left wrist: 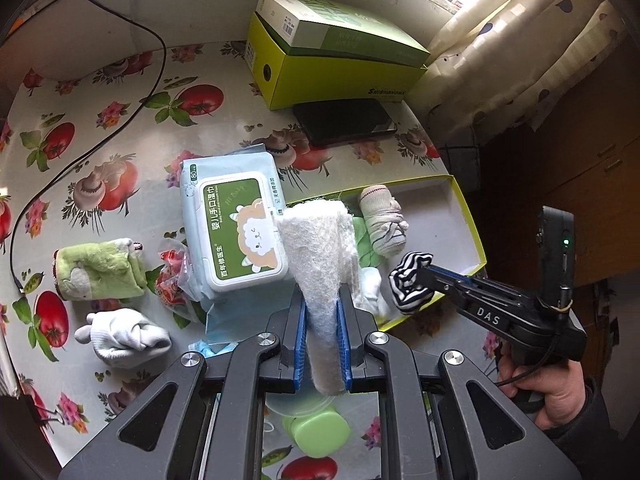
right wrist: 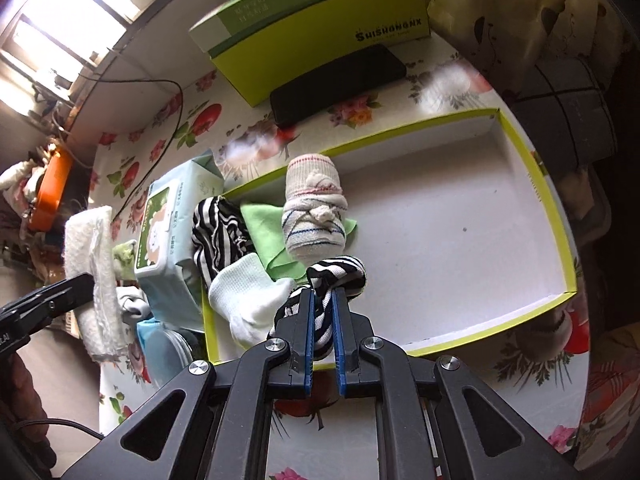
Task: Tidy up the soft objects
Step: 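Carry the striped sock into the lid and open the right gripper while the left carries the towel, then lower the white towel into the lid and open the left gripper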
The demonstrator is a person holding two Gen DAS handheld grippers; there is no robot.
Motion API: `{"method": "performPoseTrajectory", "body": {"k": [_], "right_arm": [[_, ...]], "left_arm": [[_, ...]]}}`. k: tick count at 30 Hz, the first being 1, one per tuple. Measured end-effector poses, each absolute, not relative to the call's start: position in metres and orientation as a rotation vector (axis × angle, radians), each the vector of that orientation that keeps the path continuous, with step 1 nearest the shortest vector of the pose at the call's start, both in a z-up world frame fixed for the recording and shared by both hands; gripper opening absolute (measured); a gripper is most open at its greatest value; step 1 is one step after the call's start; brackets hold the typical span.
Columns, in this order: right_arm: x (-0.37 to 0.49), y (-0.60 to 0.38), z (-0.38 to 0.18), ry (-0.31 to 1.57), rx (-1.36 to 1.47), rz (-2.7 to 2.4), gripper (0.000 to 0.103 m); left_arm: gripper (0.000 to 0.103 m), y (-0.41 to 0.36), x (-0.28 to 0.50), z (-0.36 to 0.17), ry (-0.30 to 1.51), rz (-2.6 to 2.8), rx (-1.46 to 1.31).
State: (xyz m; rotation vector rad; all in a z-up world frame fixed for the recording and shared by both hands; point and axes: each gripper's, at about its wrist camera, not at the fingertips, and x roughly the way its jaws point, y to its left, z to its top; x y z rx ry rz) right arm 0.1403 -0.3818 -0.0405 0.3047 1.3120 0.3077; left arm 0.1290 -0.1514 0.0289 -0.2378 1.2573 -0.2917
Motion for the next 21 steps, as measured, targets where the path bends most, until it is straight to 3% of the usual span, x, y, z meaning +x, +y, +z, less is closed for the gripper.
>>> {"method": "performPoseTrajectory", "body": {"k": [3,21], "right_arm": [[0.139,-0.385,-0.040,1.308,0.315,0.305,0.034],[0.112,-0.440,-0.011,1.212,0.379,0.227,0.036]], "left_arm": [[0.014,-0.157,0.132,0.028,1.262,-0.300,-0.227],[0.014,-0.248,0.174,0.002,1.331,-0.457,-0.137]]}}
